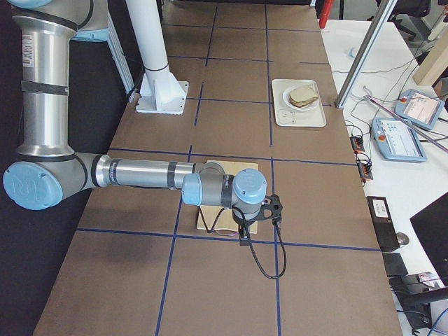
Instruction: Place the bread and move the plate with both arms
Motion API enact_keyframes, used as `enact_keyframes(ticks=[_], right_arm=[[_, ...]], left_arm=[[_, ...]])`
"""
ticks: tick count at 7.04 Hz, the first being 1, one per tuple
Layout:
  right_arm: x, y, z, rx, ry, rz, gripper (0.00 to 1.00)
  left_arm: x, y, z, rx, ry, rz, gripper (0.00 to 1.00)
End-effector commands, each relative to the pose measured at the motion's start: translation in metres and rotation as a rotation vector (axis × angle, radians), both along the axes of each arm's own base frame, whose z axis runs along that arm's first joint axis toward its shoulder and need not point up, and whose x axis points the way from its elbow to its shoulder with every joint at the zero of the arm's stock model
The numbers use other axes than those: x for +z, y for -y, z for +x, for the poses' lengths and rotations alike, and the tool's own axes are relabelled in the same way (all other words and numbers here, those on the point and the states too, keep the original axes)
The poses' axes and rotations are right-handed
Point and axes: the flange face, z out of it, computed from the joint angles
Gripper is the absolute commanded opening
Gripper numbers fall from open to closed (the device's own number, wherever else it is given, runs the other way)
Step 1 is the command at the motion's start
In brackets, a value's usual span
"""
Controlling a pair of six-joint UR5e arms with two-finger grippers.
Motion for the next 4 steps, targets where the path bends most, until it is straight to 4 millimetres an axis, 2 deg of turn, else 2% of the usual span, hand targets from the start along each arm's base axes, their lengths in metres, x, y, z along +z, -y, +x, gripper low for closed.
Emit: enact_keyframes(ticks=[1,4], right_arm=[[-0.0001,0.0001,0.0015,0.002,-0.001,0.002,1.00],[0.0003,0.0001,0.0018,0.001,-0.006,0.003,1.00]], left_arm=[[-0.0015,0.0006,-0.0046,-0.006,0.014,0.005,1.00],[-0.0001,-0.0010,-0.0045,-0.006,0.014,0.002,1.00]])
